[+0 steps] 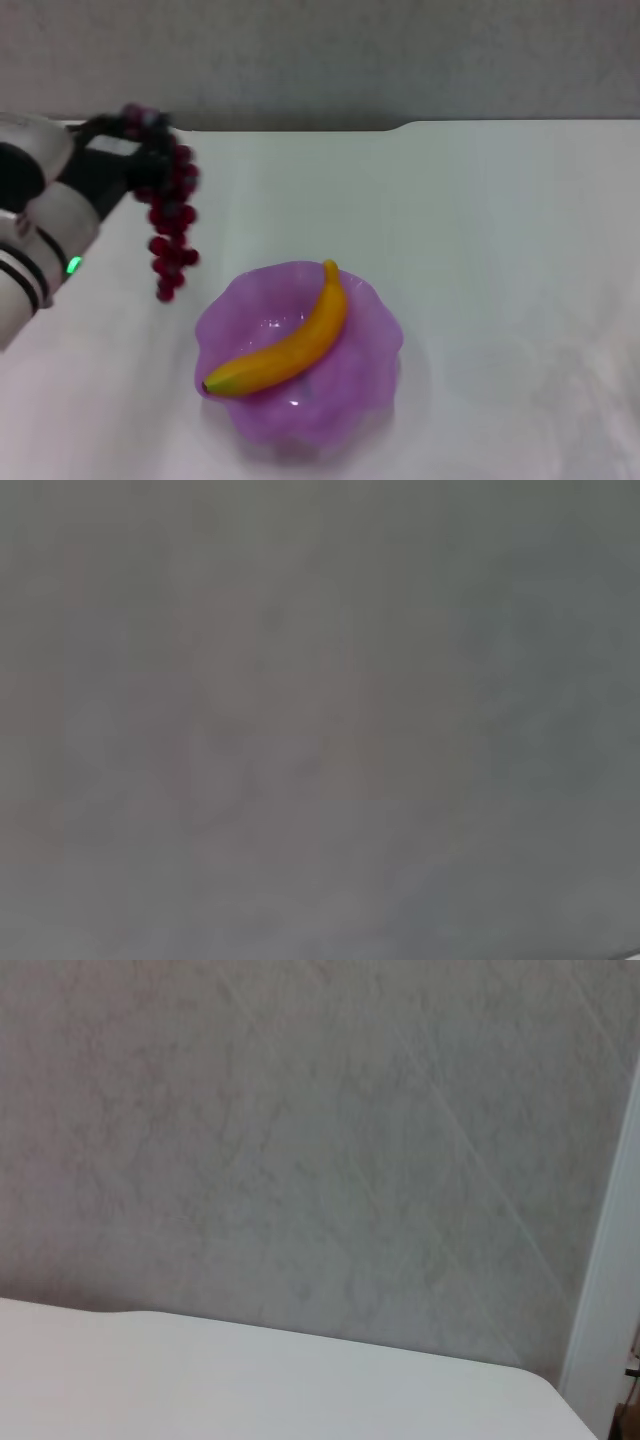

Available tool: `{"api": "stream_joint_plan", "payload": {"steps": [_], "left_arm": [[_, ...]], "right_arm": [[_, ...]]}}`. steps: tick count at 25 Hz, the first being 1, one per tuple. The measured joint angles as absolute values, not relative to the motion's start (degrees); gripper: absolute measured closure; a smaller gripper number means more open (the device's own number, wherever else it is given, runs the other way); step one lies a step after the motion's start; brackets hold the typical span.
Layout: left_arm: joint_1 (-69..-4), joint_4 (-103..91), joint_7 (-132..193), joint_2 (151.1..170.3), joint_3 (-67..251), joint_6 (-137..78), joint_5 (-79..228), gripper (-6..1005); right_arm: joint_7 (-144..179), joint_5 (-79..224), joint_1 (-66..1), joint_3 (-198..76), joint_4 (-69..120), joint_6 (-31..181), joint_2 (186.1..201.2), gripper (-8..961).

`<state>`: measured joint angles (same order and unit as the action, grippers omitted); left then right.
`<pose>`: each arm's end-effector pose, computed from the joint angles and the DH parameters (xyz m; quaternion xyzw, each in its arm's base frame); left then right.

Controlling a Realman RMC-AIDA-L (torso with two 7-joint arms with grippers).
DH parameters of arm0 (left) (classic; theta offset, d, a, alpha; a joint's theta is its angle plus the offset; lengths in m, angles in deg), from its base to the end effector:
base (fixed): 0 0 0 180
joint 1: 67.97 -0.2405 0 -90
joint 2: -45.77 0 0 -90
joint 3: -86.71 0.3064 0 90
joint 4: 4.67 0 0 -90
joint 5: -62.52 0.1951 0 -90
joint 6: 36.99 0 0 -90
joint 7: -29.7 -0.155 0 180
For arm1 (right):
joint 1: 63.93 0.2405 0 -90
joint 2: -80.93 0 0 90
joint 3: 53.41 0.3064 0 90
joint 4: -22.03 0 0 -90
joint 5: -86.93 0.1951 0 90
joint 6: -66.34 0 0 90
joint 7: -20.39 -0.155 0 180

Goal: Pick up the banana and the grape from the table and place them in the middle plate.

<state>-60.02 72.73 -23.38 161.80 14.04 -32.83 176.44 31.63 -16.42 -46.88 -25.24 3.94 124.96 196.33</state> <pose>-0.2509 0.3680 -0.0083 -0.7704 -0.2249 -0.2047 0.5603 0.4172 0.3033 -0.0357 -0.6954 0.2670 0.1449 0.6512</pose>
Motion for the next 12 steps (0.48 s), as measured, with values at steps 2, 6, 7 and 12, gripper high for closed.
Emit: {"api": "stream_joint_plan", "payload": {"steps": [2, 6, 7, 12], "left_arm": [[-61.6, 77.3, -25.1, 161.89, 15.3, -36.7, 176.4, 688], [-62.6, 82.7, -28.6, 161.88, 20.0, -41.6, 176.4, 701], [-62.7, 83.2, -29.3, 161.89, 21.2, -42.0, 176.5, 702], [-61.8, 82.7, -35.8, 162.00, 29.9, -42.0, 176.4, 709]], "right_arm": [[31.6, -16.4, -46.9, -25.2, 4.2, 124.9, 196.33, 932], [31.6, -16.4, -46.8, -25.2, 4.3, 124.9, 196.33, 932], [31.6, -16.4, -46.8, -25.2, 4.3, 124.9, 196.33, 932], [31.6, -16.4, -46.5, -25.2, 4.4, 124.8, 196.33, 932]]}}
